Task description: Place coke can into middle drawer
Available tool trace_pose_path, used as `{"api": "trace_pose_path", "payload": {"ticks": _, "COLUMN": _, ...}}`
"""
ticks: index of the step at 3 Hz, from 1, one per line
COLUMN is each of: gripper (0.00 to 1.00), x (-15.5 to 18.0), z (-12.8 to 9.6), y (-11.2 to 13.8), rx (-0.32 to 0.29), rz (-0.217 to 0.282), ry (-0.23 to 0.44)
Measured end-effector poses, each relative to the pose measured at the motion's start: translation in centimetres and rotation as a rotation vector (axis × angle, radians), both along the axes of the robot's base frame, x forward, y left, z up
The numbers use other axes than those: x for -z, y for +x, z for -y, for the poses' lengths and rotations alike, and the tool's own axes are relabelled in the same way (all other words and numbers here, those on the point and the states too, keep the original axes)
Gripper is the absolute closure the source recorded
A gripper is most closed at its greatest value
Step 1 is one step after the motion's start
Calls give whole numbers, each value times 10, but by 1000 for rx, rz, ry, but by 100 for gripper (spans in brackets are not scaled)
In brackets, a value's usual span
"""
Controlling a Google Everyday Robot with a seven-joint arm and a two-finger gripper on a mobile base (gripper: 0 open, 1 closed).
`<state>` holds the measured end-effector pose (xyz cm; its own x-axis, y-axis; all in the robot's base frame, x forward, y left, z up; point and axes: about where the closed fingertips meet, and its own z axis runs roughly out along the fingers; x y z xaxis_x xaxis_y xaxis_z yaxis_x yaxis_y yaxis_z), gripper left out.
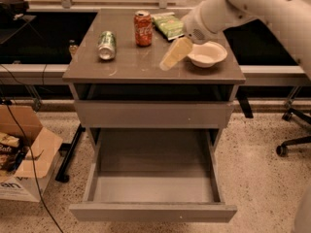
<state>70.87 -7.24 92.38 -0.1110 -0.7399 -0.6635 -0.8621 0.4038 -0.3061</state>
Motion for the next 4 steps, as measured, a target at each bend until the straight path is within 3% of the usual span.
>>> {"api": "trace_pose_path", "payload": {"ticks": 2, "gripper": 0, "x": 0, "z": 0, "y": 6, "rx": 25, "rz": 13, "ry": 37}}
{"api": "trace_pose_path", "payload": {"ticks": 4, "gripper": 0, "x": -6, "z": -29, "y": 59, "rx": 82, "rz": 115, "ry": 156}}
